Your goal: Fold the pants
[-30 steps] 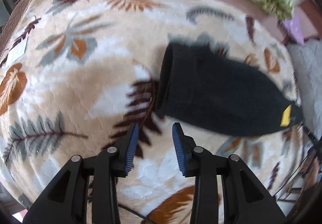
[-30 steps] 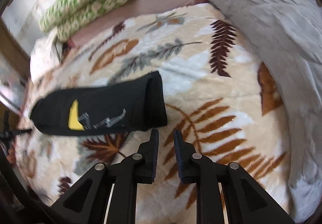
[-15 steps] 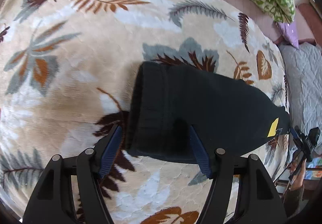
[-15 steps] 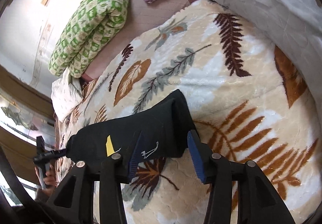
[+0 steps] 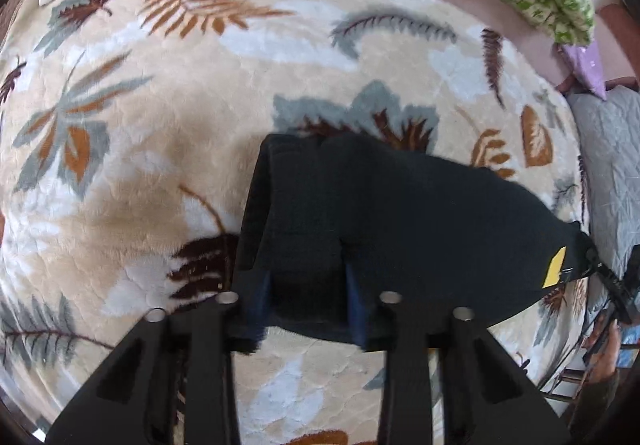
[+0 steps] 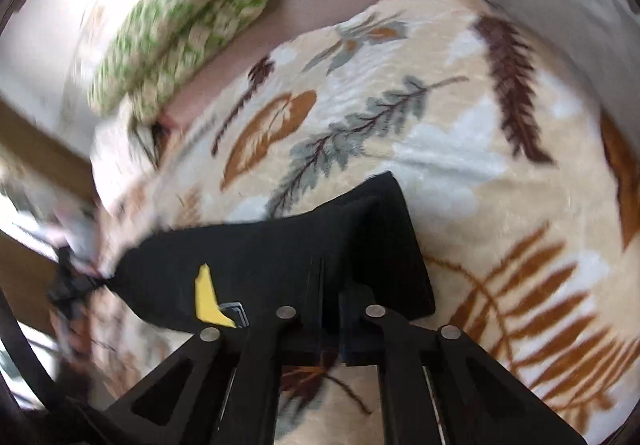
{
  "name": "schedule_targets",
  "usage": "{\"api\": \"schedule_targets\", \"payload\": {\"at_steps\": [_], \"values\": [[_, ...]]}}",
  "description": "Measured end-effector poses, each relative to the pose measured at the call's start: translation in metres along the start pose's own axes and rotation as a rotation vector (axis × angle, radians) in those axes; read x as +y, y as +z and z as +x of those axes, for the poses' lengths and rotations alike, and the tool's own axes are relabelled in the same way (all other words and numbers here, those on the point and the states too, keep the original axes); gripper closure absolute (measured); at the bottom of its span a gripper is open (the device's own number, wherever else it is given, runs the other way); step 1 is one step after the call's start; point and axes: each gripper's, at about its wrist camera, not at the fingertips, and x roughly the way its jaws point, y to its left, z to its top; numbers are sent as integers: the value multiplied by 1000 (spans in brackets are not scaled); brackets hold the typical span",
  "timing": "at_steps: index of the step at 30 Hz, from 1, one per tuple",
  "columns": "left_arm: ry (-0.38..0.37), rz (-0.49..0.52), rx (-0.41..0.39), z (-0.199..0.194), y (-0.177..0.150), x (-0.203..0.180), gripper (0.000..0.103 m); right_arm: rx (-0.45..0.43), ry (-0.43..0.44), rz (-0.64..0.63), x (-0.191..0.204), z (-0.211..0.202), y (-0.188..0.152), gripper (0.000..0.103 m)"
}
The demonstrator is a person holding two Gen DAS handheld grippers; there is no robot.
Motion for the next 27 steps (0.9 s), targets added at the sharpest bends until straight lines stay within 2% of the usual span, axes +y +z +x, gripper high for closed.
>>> {"api": "schedule_targets", "payload": {"at_steps": [2, 6, 8, 10, 15, 21, 24, 27], "values": [[-11, -20, -16, -4, -2, 2, 77, -25, -24, -40, 12, -6, 9, 98], [-89, -76, -87, -32, -1, 10, 77, -125, 34, -82, 33, -34, 26, 98], [-106, -86, -148, -49, -1, 15, 77, -176, 72, -104, 44, -50, 33, 98], [-100, -81, -154, -51, -2, 19, 77, -204, 73, -131, 50, -56, 35, 98], [-55, -51, -64, -20, -16, 22, 77, -143, 16, -77, 24, -30, 22, 98], [-15, 11, -48, -13, -29, 19, 77, -78, -26, -19, -10, -6, -5, 98], [-22, 33, -51, -17, -33, 16, 77, -96, 19, 21, -20, -12, -17, 98], [-51, 20, -40, -20, -38, 21, 77, -86, 24, 44, -27, -11, -25, 98]]}}
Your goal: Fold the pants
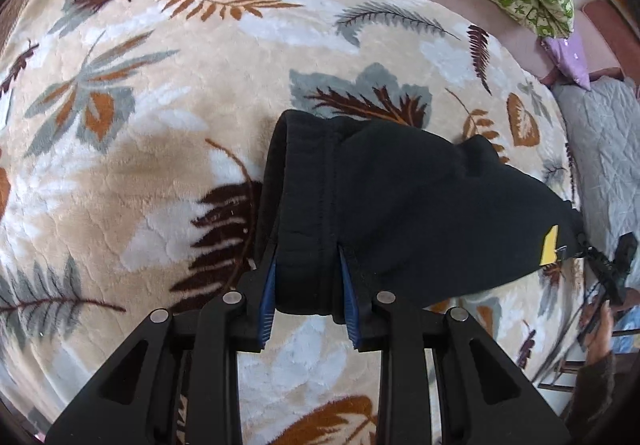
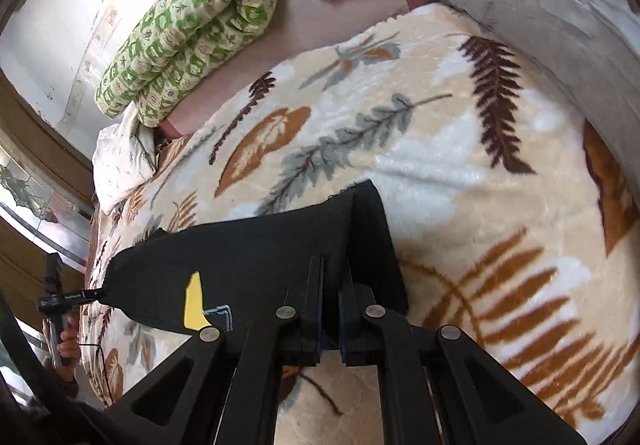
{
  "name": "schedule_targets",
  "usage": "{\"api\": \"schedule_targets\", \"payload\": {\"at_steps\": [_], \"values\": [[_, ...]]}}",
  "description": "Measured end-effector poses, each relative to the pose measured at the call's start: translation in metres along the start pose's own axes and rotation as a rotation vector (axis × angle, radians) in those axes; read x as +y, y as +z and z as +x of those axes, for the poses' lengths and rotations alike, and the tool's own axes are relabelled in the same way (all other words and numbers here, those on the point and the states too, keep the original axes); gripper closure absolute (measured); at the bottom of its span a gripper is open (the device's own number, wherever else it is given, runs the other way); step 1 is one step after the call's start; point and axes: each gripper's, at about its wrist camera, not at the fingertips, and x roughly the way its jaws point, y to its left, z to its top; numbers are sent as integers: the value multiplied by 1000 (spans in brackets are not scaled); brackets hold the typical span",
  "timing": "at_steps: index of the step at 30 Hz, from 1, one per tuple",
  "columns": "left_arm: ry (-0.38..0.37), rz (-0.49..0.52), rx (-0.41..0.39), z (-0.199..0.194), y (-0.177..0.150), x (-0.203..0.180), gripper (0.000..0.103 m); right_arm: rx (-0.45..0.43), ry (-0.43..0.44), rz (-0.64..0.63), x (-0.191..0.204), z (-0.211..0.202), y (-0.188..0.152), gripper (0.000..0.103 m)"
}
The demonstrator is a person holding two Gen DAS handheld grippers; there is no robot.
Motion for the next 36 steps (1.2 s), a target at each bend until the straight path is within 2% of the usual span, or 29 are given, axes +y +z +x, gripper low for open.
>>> {"api": "schedule_targets", "payload": {"at_steps": [2, 6, 10, 13, 16, 18, 20, 22, 23, 24, 25, 26, 28, 30, 31, 33, 36], "values": [[-20, -8, -2, -2, -1, 4, 77, -13, 28, 31, -5, -3, -4, 98], [11, -9, 43, 10, 1, 6, 77, -52, 80, 93, -15, -8, -4, 97], [45, 18, 53, 15, 0, 1, 75, 25, -11, 88, -22, 9, -6, 96], [48, 52, 52, 9, -2, -1, 75, 28, -31, 61, -14, 7, -5, 92], [41, 55, 51, 7, -3, -2, 75, 59, -35, 74, -15, 7, -4, 92], [34, 51, 45, 6, -3, -2, 74, 34, -16, 108, -17, -1, -3, 88], [31, 51, 48, 6, -4, -3, 74, 22, 22, 135, -19, -4, -6, 69], [44, 54, 51, 7, -3, -5, 74, 33, 15, 127, -17, -2, -9, 66], [49, 50, 58, 7, -3, -6, 74, 39, -4, 102, -13, -1, -9, 67], [41, 50, 60, 5, -4, -6, 74, 36, -96, 78, -9, -4, -9, 71], [42, 54, 55, 2, -5, -7, 74, -10, -217, 57, -2, -14, -10, 71], [45, 61, 46, -1, -6, -7, 74, -63, -270, 20, 8, -23, -12, 69], [57, 73, 26, -9, -7, -8, 74, -123, -207, -86, 40, -35, -19, 70], [43, 70, 17, -17, -7, -7, 74, -117, -184, -120, 60, -35, -23, 69], [36, 73, 9, -22, -6, -8, 75, -105, -113, -105, 69, -33, -24, 69], [45, 107, -16, -34, -3, -12, 75, -74, -59, -97, 78, -26, -22, 69], [59, 178, -61, -53, 9, -26, 73, 11, 21, -172, 108, -4, -14, 69]]}}
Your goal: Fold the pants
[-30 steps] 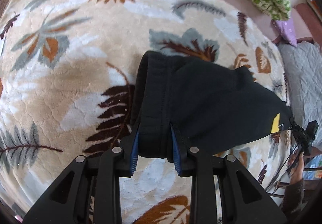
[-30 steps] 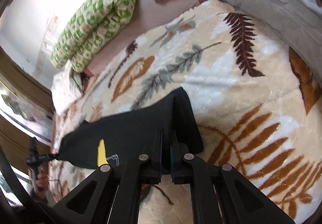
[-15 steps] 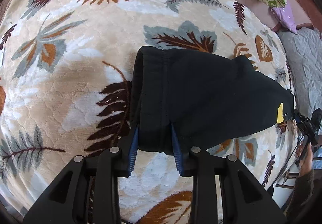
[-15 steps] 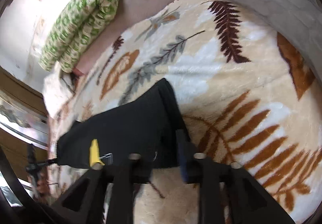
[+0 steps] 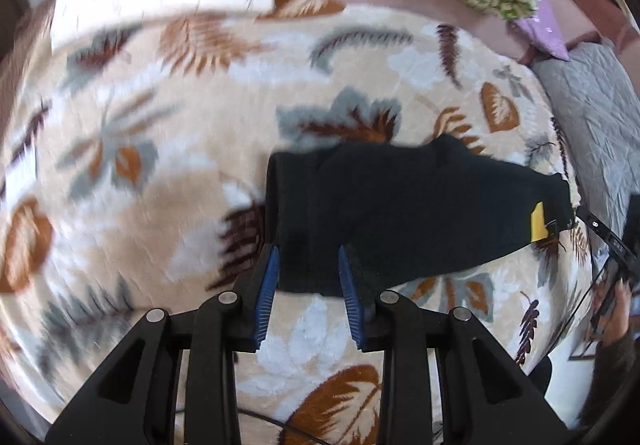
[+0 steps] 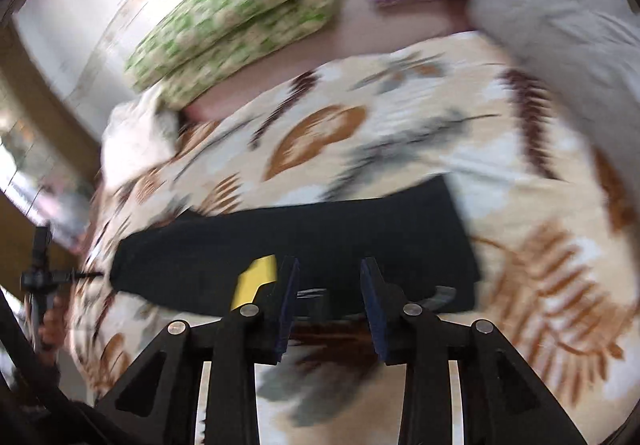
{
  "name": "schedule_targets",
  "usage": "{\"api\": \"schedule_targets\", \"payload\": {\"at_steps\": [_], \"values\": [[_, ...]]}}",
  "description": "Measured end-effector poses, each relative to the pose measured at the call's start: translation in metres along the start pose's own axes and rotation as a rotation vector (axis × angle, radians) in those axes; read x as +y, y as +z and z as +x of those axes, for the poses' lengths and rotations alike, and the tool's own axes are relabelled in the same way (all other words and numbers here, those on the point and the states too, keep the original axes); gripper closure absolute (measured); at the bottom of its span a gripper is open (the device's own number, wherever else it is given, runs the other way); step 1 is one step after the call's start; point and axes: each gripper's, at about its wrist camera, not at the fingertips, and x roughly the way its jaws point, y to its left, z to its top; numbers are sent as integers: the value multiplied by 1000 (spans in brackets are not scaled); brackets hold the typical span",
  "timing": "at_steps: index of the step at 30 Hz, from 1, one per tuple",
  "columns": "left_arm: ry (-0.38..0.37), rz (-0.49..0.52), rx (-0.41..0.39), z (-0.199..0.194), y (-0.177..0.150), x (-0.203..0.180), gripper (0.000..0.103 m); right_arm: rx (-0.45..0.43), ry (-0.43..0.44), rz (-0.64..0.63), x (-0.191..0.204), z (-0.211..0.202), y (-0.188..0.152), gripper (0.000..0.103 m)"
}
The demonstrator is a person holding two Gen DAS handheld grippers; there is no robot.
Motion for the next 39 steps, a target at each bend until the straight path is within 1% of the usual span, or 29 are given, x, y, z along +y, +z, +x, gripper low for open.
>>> {"api": "schedule_targets", "payload": {"at_steps": [1, 2, 3, 4, 5, 6, 7, 8, 9, 10, 11, 12, 13, 14, 15, 16, 18, 21, 23, 26, 28, 30, 33, 35, 37, 39], "values": [[11, 25, -3, -3, 7, -4, 72, 28, 29, -28, 10, 8, 6, 69], [27, 59, -10, -4, 18, -12, 69, 59, 68, -66, 23, 19, 14, 69], [28, 88, -9, -2, 28, -18, 64, 95, 119, -101, 37, 31, 23, 69], [22, 117, -2, 2, 38, -25, 56, 111, 138, -122, 45, 37, 26, 69], [8, 151, 11, 7, 48, -32, 52, 118, 149, -158, 60, 48, 36, 69], [-11, 203, 38, 15, 58, -44, 52, 144, 190, -185, 73, 62, 47, 68], [-22, 256, 63, 25, 68, -55, 52, 177, 227, -203, 83, 76, 55, 65], [-31, 308, 85, 33, 75, -66, 51, 185, 234, -225, 91, 87, 62, 64], [-26, 374, 105, 42, 82, -77, 52, 216, 253, -256, 101, 103, 71, 63], [-12, 433, 122, 53, 87, -89, 52, 250, 261, -277, 108, 118, 78, 62], [-5, 487, 146, 63, 91, -98, 52, 265, 253, -294, 112, 129, 82, 62], [23, 548, 179, 76, 95, -108, 52, 309, 249, -312, 117, 146, 86, 61], [46, 595, 199, 88, 98, -114, 51, 342, 242, -328, 120, 160, 88, 61], [60, 631, 219, 97, 100, -117, 52, 355, 223, -351, 122, 169, 89, 61], [69, 650, 234, 104, 101, -118, 51, 380, 219, -369, 124, 177, 89, 61], [75, 660, 243, 110, 103, -119, 52, 437, 245, -383, 124, 190, 86, 61], [77, 656, 247, 119, 112, -118, 51, 478, 242, -426, 125, 203, 80, 61], [49, 648, 254, 128, 120, -114, 52, 531, 256, -444, 118, 214, 73, 60], [45, 664, 263, 131, 122, -114, 51, 522, 272, -476, 117, 213, 70, 60], [47, 710, 282, 139, 122, -118, 52, 539, 287, -485, 115, 213, 72, 59], [39, 744, 296, 144, 122, -120, 51, 560, 295, -503, 115, 212, 73, 56], [11, 771, 316, 151, 123, -122, 51, 573, 295, -516, 115, 213, 73, 56], [-48, 801, 369, 162, 121, -122, 52, 577, 298, -522, 120, 216, 75, 56], [-59, 827, 403, 169, 114, -123, 51, 575, 303, -519, 119, 216, 75, 56], [-79, 844, 409, 169, 108, -122, 51, 573, 312, -508, 118, 216, 75, 56], [-107, 843, 396, 165, 106, -120, 51, 571, 316, -508, 118, 216, 75, 56]]}}
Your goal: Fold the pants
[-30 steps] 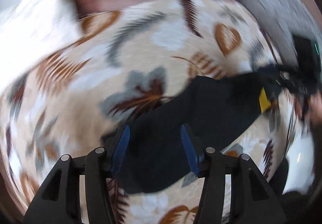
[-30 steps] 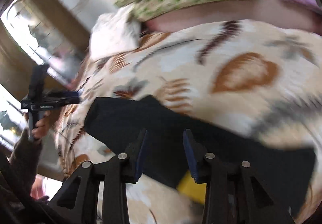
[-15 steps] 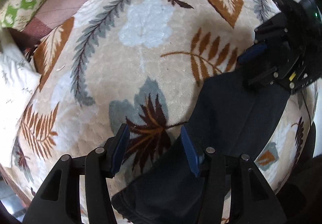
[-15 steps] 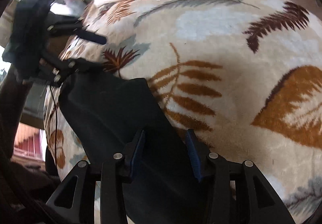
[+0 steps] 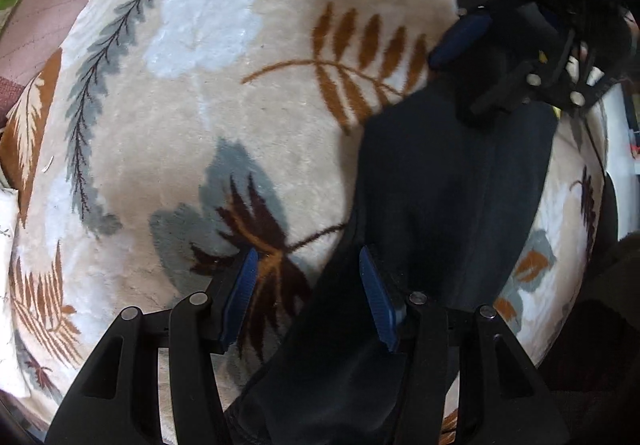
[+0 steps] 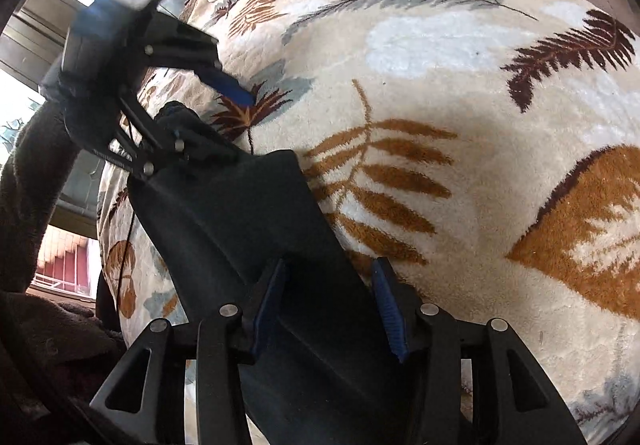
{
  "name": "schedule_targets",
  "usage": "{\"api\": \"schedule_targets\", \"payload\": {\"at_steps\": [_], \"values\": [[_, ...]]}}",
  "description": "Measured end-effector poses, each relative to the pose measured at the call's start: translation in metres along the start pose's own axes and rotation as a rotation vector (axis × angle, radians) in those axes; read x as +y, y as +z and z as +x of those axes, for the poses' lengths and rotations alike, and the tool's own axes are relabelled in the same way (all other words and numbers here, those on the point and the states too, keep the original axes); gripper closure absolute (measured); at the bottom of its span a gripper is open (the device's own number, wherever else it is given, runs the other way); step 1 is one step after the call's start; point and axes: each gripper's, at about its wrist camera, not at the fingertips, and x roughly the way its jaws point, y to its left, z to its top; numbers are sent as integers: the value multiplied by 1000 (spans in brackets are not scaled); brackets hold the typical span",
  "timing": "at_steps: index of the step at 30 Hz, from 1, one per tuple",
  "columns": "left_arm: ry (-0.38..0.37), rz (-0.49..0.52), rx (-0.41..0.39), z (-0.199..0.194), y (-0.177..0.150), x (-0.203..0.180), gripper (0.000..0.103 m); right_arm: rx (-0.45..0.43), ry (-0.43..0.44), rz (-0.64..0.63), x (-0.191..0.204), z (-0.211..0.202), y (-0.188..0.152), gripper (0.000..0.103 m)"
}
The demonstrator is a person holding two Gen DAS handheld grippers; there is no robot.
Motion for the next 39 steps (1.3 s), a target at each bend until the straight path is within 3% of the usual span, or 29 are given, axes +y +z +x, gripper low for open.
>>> {"api": "schedule_targets", "payload": {"at_steps": [5, 8, 11, 14, 17, 20, 24, 29, 33, 34, 35, 36, 39], "values": [[-43, 11, -70, -23, -16, -1, 52, -7, 0, 0, 0, -1, -1, 55], [-24, -19, -63, -24, -19, 8, 52, -11, 1, 7, -1, 0, -1, 55], [-60, -54, -58, -21, -21, 18, 52, -14, -7, 6, 0, 0, -1, 54], [-93, -17, -38, -14, -21, 8, 52, -11, -7, 6, 0, 0, -1, 54], [-69, 24, -28, -5, -21, -4, 51, -12, -7, 1, 0, 1, -1, 54], [-74, -43, 38, 15, -12, 6, 49, -19, 0, 8, -1, 0, 0, 54], [-34, -72, 14, 11, -8, 6, 50, -47, 35, 26, -2, -1, 6, 47], [-21, -128, -48, 3, -21, 0, 73, -76, 68, 29, 3, 8, 24, 46], [-13, -186, -89, 2, -33, -6, 80, -72, 77, 17, 5, 15, 34, 47], [-2, -189, -97, 2, -39, -9, 83, -72, 67, 4, 7, 16, 35, 58], [10, -188, -107, 3, -42, -16, 87, -64, 77, -22, 12, 18, 35, 88], [22, -188, -116, 2, -46, -20, 88, -68, 53, -61, 18, 18, 34, 96], [13, -235, -140, 1, -46, -11, 94, -81, 21, -106, 28, 19, 31, 95]]}}
